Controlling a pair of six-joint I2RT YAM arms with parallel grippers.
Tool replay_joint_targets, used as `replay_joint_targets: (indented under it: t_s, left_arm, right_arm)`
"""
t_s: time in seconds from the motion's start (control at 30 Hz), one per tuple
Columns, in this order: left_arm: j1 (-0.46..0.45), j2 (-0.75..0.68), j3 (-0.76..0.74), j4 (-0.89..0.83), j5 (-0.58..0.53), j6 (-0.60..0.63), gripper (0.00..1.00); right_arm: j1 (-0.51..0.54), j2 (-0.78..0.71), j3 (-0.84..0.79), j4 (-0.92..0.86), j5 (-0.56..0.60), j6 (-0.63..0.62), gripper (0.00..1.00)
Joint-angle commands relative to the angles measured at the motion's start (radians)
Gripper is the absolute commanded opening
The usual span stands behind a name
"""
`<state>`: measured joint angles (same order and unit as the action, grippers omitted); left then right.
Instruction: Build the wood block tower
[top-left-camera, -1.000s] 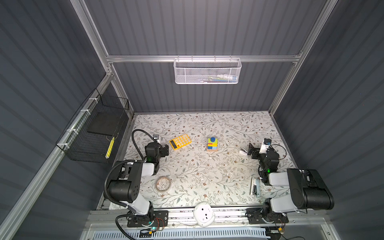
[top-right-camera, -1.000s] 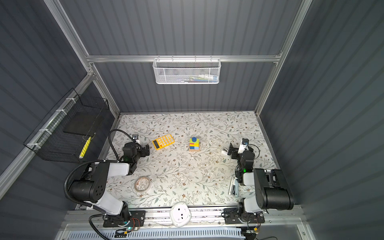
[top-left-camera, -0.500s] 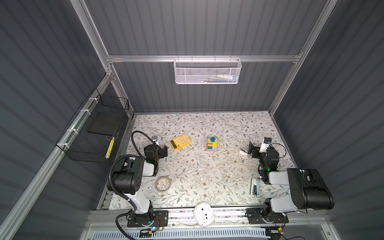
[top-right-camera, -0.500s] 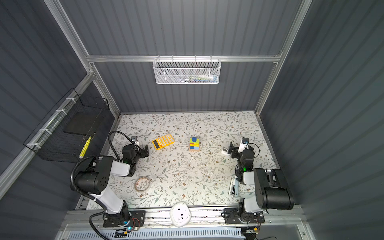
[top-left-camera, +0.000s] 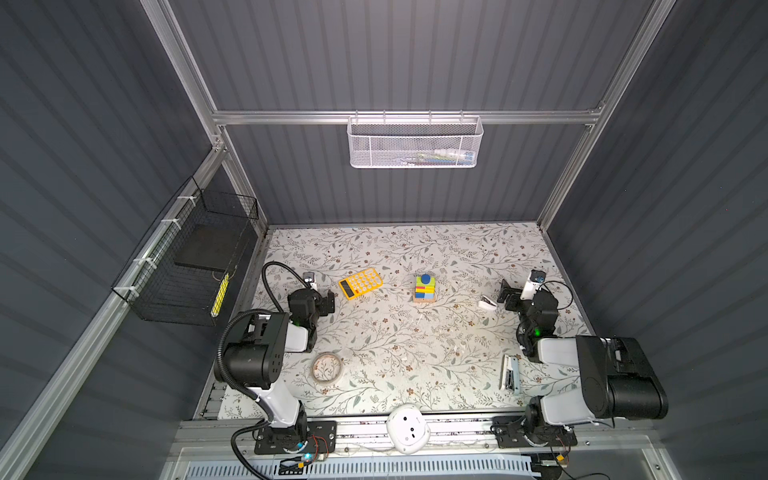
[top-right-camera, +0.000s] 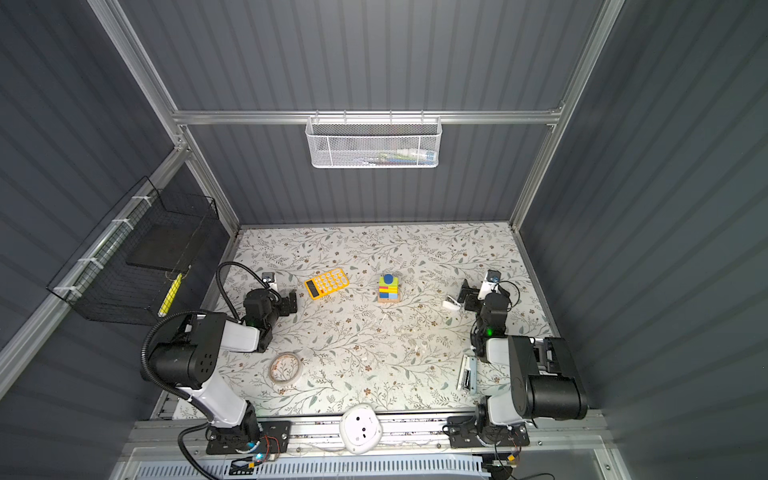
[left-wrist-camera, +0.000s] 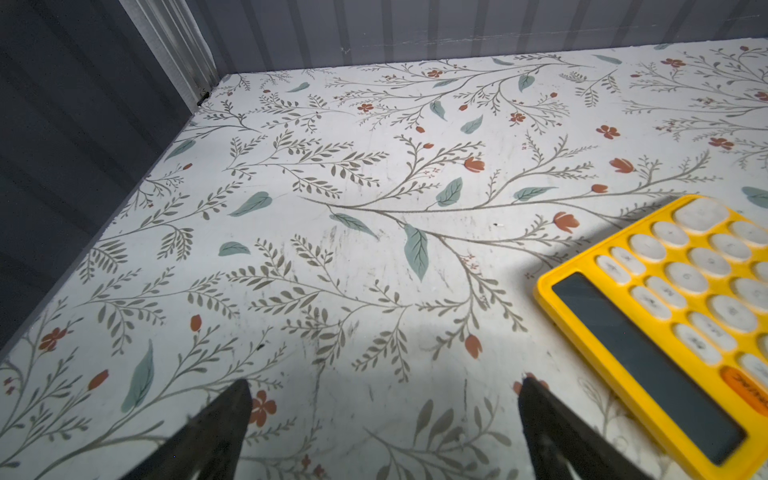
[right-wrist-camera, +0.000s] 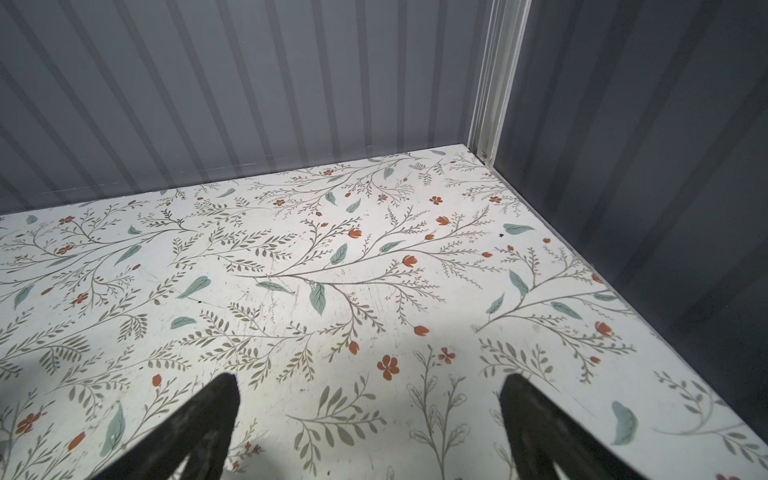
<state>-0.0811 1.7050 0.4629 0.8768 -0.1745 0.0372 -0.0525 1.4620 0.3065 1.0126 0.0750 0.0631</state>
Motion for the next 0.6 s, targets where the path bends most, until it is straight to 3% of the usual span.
replay_joint_targets:
  t_s: [0.0, 0.57]
  left_arm:
    - [0.006, 0.01, 0.014, 0.019, -0.007, -0.014, 1.0]
    - [0.006, 0.009, 0.014, 0.019, -0.008, -0.014, 1.0]
  right_arm:
    - [0.003, -0.002, 0.008, -0.016, 0.007, 0.006, 0.99]
    - [0.002, -0.001, 0.014, -0.025, 0.005, 0.006, 0.99]
